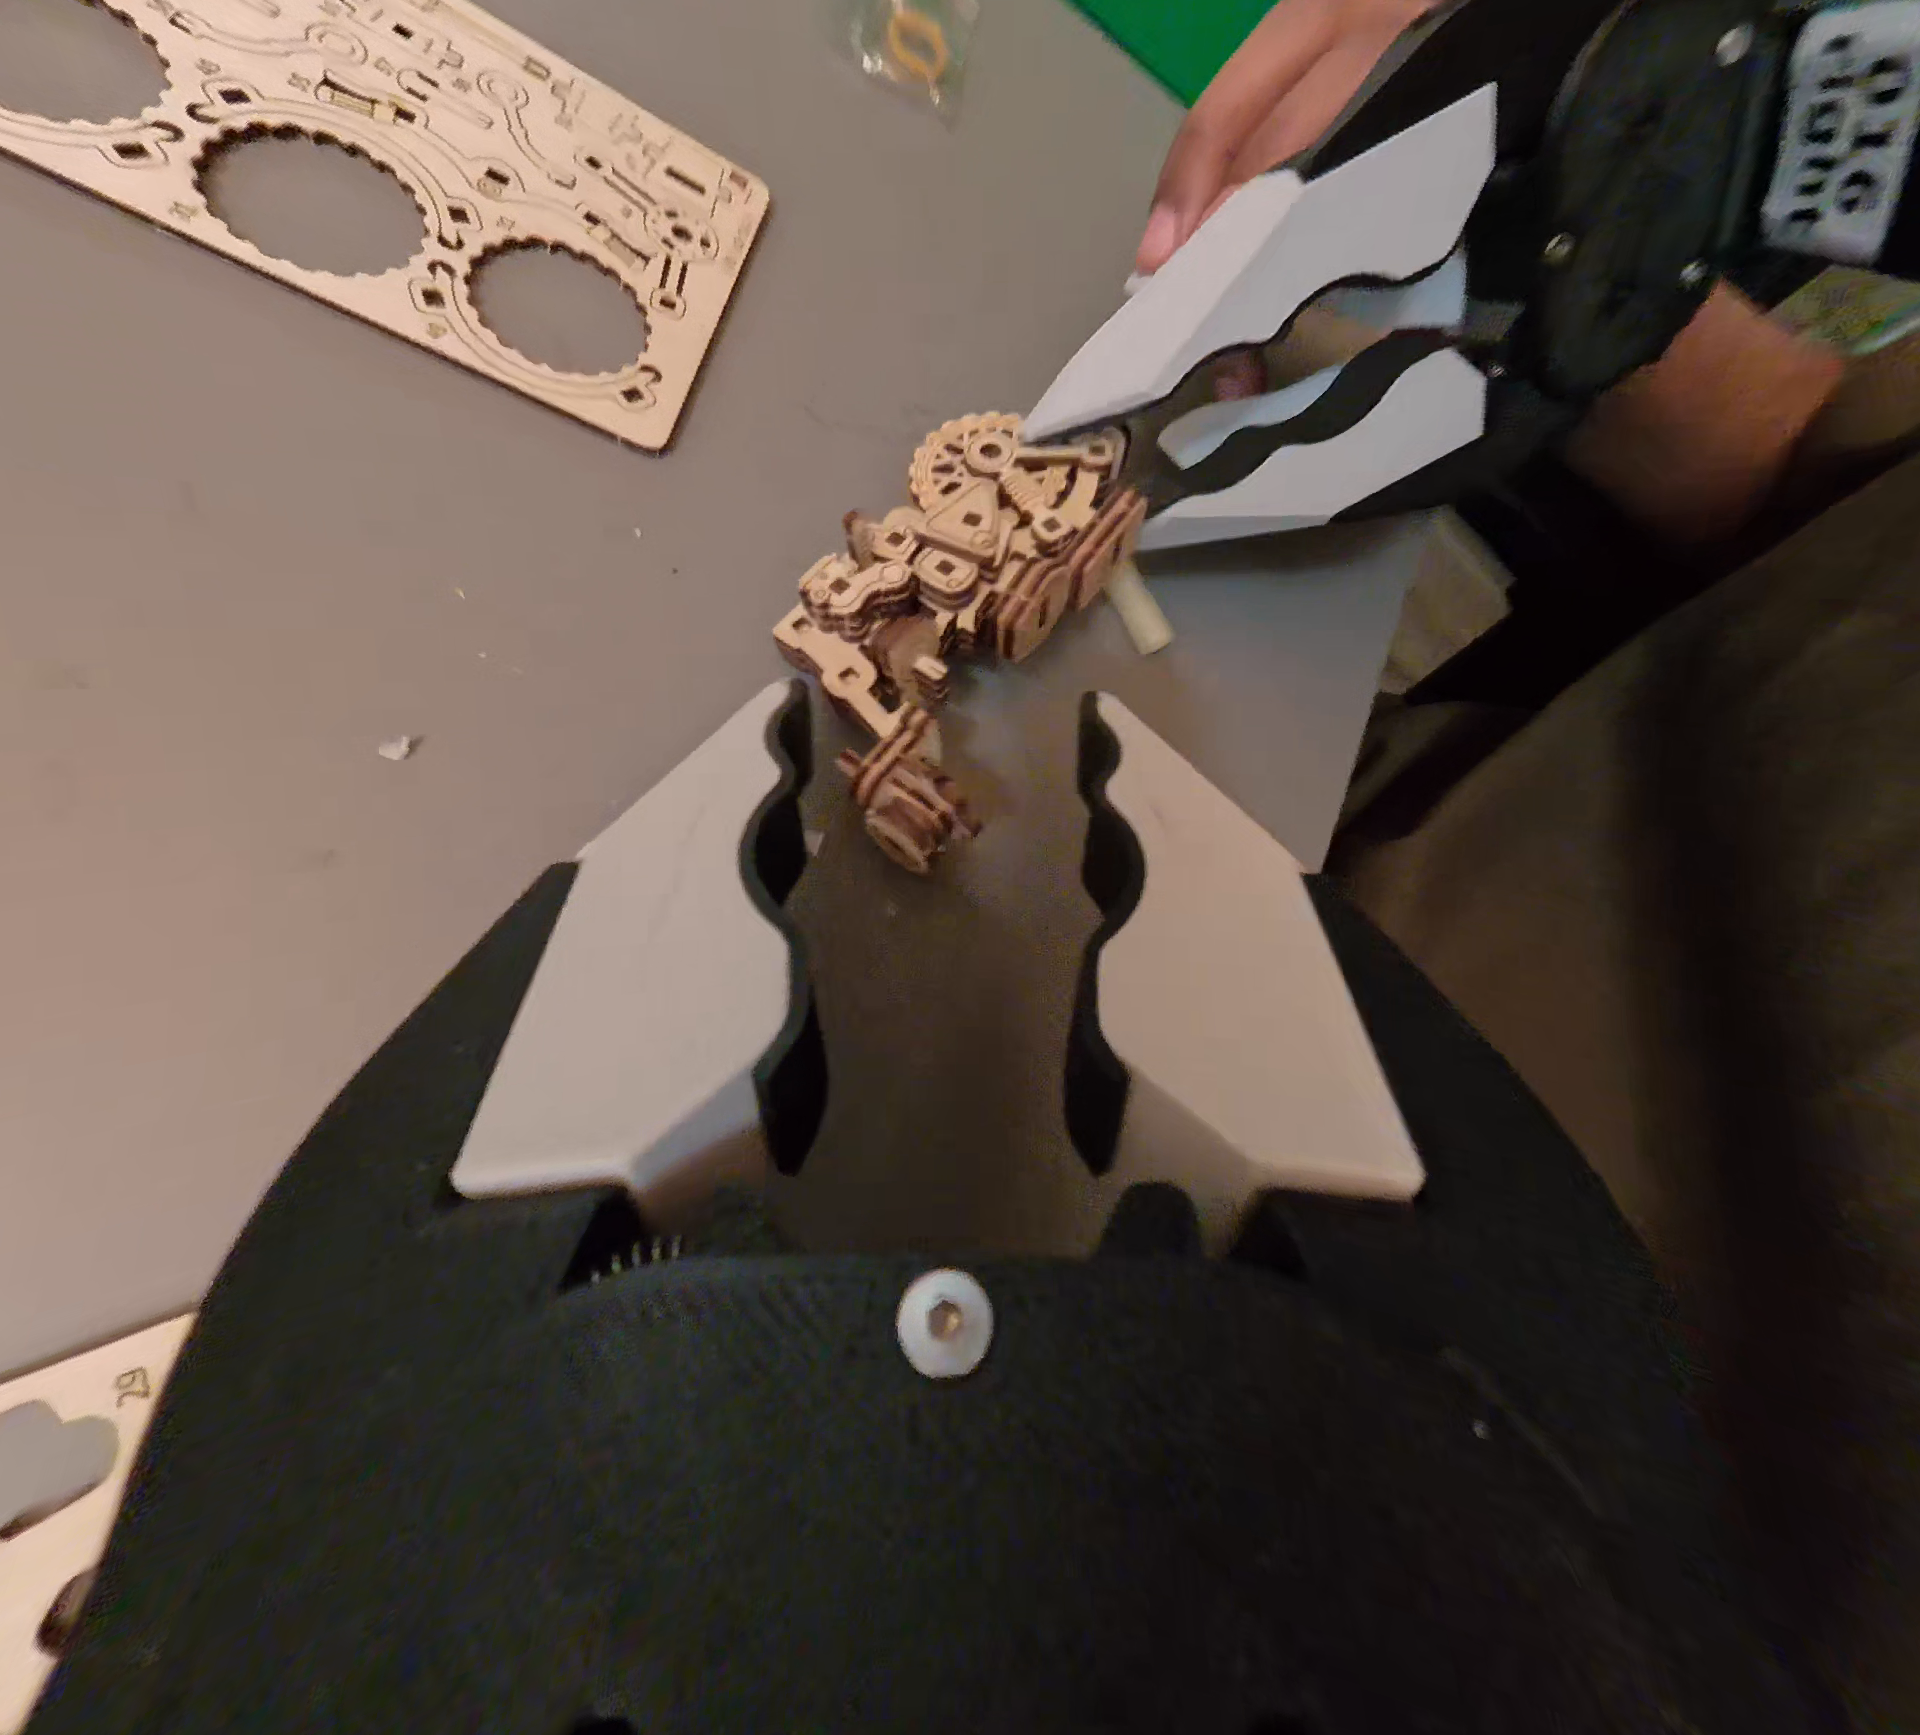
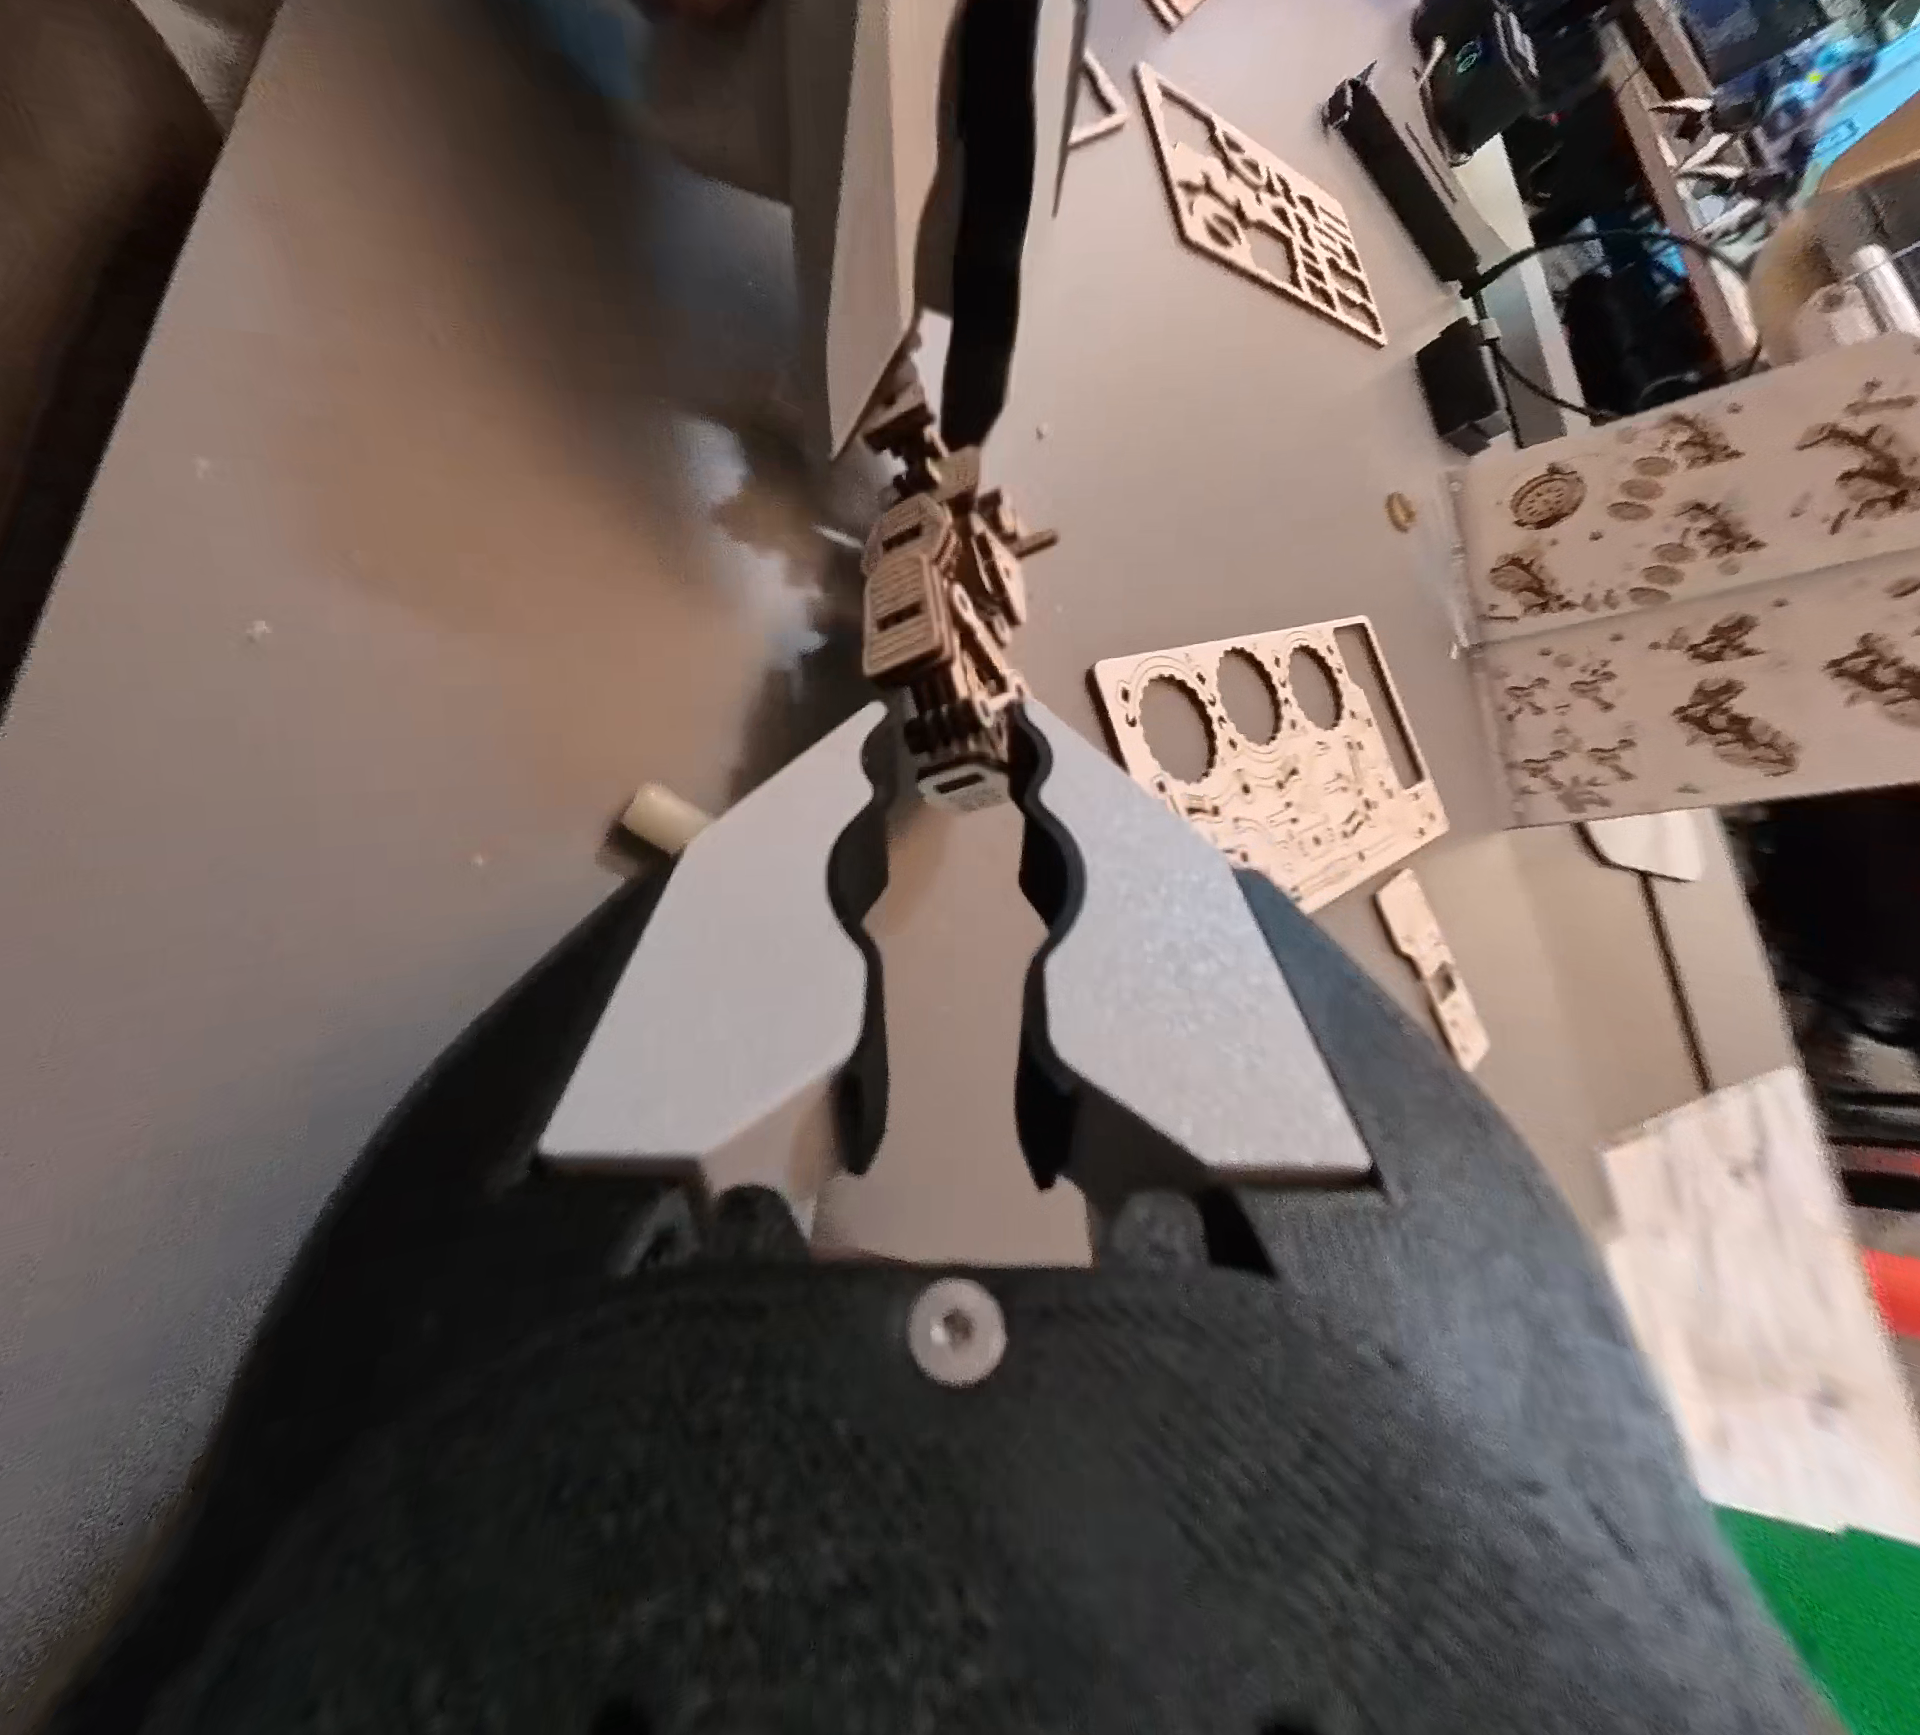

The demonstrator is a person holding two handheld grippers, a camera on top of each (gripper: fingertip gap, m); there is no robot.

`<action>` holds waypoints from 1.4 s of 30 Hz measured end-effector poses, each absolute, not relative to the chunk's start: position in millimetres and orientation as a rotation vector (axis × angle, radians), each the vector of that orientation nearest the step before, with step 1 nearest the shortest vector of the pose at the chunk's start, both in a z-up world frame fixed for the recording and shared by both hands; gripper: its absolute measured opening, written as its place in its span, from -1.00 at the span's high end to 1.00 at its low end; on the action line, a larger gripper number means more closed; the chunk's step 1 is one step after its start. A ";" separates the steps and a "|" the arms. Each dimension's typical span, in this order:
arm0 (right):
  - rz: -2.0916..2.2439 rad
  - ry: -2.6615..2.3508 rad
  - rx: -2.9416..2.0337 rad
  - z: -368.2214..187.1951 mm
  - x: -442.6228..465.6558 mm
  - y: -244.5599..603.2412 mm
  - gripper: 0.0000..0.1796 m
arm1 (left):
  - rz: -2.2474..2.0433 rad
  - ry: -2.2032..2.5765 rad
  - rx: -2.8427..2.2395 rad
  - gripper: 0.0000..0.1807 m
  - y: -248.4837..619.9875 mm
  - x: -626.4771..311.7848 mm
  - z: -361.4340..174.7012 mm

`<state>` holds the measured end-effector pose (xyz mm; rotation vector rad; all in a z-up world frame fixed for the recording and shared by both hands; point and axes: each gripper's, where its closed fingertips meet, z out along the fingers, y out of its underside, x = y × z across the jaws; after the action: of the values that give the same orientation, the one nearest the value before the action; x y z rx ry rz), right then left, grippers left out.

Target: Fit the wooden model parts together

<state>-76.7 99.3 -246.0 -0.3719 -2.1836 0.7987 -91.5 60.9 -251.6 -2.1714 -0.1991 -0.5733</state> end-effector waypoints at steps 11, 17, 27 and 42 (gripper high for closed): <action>1.306 -2.251 -0.956 -243.8 -79.1 117.3 0.83 | -0.587 -0.211 -2.066 0.28 64.2 -99.7 -239.4; 1.292 -2.228 -1.074 -246.9 -83.5 127.9 0.83 | -0.542 -0.182 -2.104 0.23 70.0 -92.1 -247.6; 1.089 -2.329 -0.980 -267.0 -79.9 125.1 0.78 | -0.566 -0.256 -2.051 0.14 83.1 -95.8 -243.2; 1.021 -2.327 -1.029 -273.6 -81.2 137.3 0.75 | -0.629 -0.303 -1.999 0.25 99.6 -96.1 -238.9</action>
<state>-81.2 137.3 -273.6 -1.0294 -2.3265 1.0205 -96.1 99.6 -238.9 -1.9991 -0.3028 -0.6292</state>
